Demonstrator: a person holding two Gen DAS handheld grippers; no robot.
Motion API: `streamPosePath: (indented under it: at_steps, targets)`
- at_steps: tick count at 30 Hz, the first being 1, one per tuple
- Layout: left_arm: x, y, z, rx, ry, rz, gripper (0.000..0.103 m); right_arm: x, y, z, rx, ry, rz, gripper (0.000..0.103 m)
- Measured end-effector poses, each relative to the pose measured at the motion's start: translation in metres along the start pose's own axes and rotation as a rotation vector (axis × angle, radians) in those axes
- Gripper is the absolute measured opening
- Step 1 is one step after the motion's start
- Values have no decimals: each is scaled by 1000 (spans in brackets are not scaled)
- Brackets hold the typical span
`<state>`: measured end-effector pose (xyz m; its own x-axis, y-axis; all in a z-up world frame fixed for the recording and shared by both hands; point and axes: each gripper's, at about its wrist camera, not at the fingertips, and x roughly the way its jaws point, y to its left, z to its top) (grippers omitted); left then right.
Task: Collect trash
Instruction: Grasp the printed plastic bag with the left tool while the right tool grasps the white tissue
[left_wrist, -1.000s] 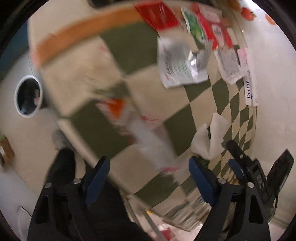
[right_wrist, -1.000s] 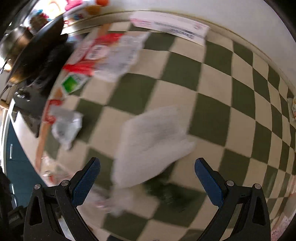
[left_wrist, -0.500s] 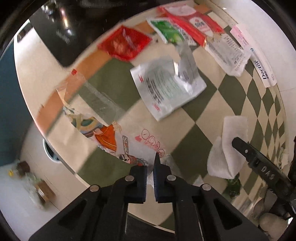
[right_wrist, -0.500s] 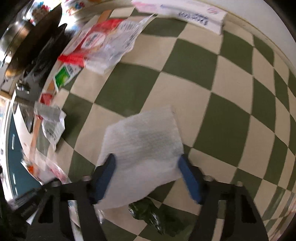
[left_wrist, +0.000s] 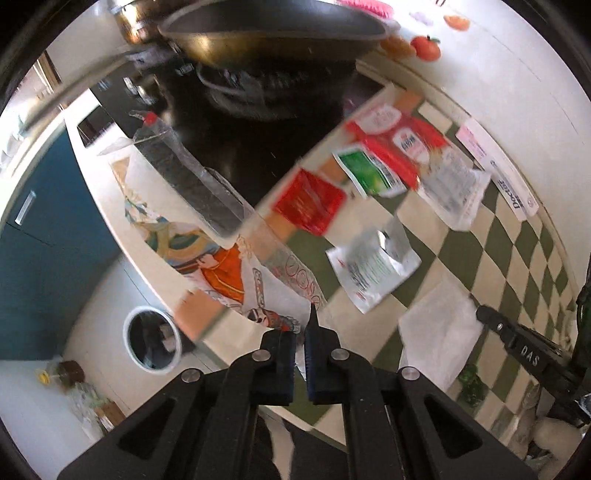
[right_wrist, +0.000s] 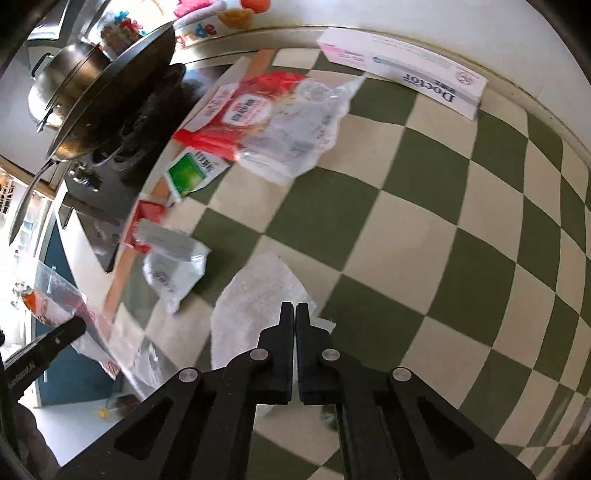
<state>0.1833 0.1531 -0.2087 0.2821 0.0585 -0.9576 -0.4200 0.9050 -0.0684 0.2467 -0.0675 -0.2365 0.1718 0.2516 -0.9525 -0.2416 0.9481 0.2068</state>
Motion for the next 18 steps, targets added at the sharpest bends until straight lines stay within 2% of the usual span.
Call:
streamPosePath:
  at_steps: [1,2,7,8,9,10,11,13,18]
  targets:
    - [-2,3,1,2,-9,11,1,3,6,-2,-13,18,5,37]
    - [-2,5,3,5,-14,21,1,7,10,-4,-20,27,10,54]
    - [8,10,2,4,-13,50,1,46,39,-6,-109,100,-54,55]
    - [9,12,1,3,-12,52,1,53,45,-9,-131,110,-78,51]
    - [8,14,-1,5,-11,55,1,58,48,-12,-143,110,-91,43]
    - [8,16,-2,5,-11,56,1,57,51,-15,-161,81,-120,28]
    - [8,17,-3,5,-11,54,1,57,55,-17,-181,69,-126,0]
    - [8,20,-4,1,-13,51,1,57,56,-20,-160,78,-108,0]
    - [-8,42,-8,-25,-39,39,1,29,68,-21,-144,17,-58,0]
